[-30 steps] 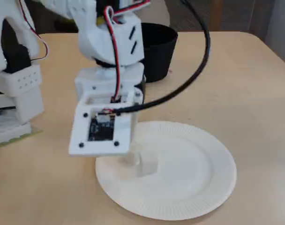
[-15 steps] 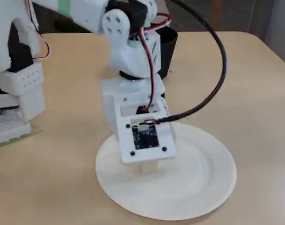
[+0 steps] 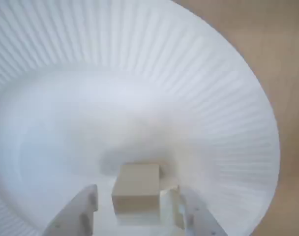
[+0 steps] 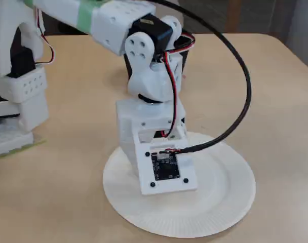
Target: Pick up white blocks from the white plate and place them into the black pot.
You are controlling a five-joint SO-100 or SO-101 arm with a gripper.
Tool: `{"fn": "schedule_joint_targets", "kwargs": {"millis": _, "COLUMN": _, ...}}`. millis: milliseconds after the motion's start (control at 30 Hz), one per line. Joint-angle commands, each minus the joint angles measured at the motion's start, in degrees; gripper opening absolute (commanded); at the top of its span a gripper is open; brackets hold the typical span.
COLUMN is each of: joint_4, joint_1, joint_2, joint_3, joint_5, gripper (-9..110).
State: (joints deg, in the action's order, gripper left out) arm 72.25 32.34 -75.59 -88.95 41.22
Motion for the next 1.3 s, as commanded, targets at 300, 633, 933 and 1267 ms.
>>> {"fn": "schedule_joint_targets", "kwargs": {"millis": 300, "joint_4": -5.4, "joint_1": -4.7, "joint_2": 0.2, "joint_3": 2.2, "joint_5": -4.9, "gripper": -2}}
{"fn": "schedule_joint_targets", "kwargs": {"millis": 633, "joint_4": -27.7, "joint_1": -14.3, "joint_2": -18.6, "joint_3": 1.1, "joint_5": -31.1, "gripper": -2}}
{"fn": "schedule_joint_targets", "kwargs": {"millis": 933, "joint_4": -27.9, "joint_1": -42.0, "joint_2": -30.8, "joint_3": 1.2, "joint_5": -45.8, "gripper": -2}}
{"fn": "schedule_joint_targets", "kwargs": {"millis": 1267, "joint_4": -16.4, "joint_1": -64.2, "joint_2": -31.9, "joint_3": 1.1, "joint_5": -40.0, "gripper": -2}}
